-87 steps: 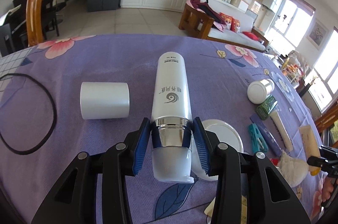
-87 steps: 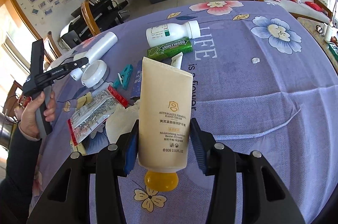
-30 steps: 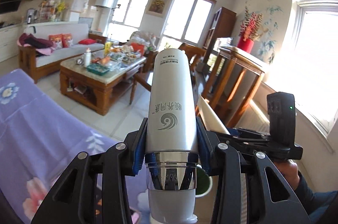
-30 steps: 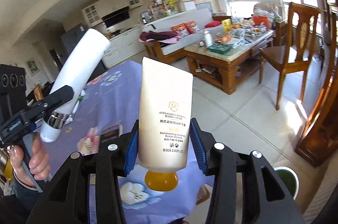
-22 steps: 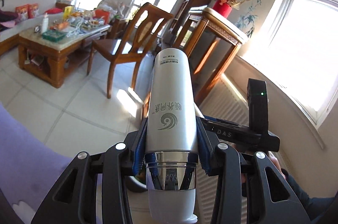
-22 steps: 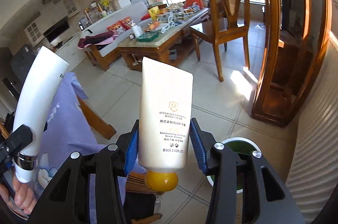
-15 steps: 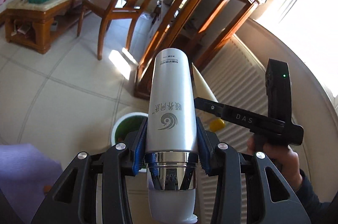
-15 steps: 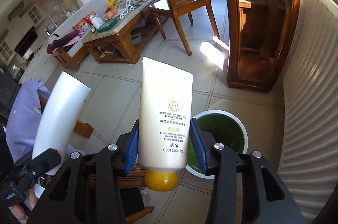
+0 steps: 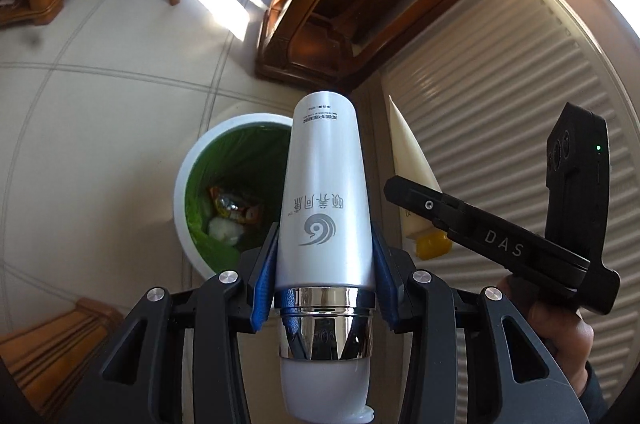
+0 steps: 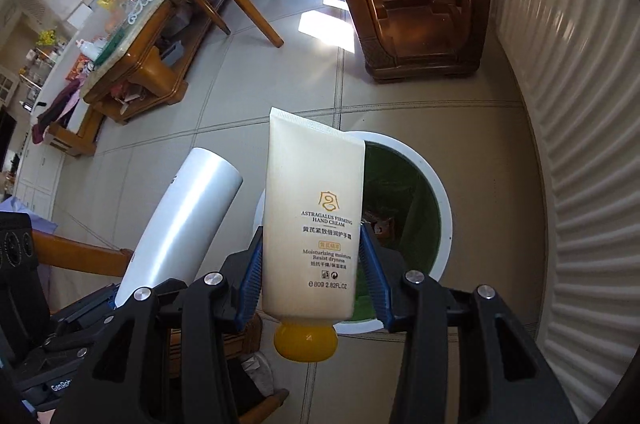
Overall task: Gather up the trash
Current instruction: 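Open both grippers to drop the bottle and tube into the bin, then move both tools back from the bin to the table, then grasp the white cup with the left gripper while the right grasps the tissue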
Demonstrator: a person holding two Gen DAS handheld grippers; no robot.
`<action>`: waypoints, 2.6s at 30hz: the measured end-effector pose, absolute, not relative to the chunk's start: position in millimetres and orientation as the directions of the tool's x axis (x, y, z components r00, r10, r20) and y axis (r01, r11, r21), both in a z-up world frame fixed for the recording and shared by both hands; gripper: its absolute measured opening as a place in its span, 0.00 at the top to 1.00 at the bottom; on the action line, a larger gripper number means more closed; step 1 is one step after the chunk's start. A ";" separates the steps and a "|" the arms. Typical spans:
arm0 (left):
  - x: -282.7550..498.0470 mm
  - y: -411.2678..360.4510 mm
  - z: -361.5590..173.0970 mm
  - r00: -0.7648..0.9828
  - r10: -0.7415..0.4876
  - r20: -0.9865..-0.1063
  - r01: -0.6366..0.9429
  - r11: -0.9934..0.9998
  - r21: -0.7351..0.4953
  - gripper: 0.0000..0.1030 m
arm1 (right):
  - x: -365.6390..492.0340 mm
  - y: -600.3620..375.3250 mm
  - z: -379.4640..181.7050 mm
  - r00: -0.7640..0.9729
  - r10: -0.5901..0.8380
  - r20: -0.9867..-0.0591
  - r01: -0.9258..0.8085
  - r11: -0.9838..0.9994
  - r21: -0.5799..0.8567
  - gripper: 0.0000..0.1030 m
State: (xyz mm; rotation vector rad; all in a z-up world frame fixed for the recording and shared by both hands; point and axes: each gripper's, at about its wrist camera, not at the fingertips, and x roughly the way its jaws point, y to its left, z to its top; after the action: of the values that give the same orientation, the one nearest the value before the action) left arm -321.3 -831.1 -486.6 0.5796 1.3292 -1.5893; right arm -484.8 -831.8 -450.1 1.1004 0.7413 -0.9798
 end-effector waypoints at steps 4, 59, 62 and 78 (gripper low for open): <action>-324.4 -842.1 -488.0 -0.397 -0.347 -0.849 0.901 0.028 -0.433 0.59 | -489.9 -834.0 -459.7 0.405 -0.246 -0.881 0.914 0.133 0.383 0.54; 99.0 -21.2 -26.2 0.670 -0.477 -0.569 0.490 0.860 -0.145 0.11 | 23.7 -342.1 -13.5 0.815 0.284 -0.506 -0.211 0.957 0.198 0.27; 145.9 33.0 -30.2 0.670 -0.442 -0.597 0.445 0.882 -0.155 0.11 | 45.5 -313.9 -24.4 0.767 0.319 -0.557 -0.256 0.948 0.191 0.27; 371.0 83.3 -107.9 0.592 -0.321 -0.739 0.470 0.883 -0.007 0.11 | 155.1 -244.3 -80.8 0.655 0.322 -0.683 -0.287 0.943 0.169 0.27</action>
State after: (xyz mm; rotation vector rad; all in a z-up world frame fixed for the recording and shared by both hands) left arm 371.0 83.3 -107.9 0.1963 0.8161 -0.4632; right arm 155.1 -244.3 -80.8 0.0478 0.7834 0.3453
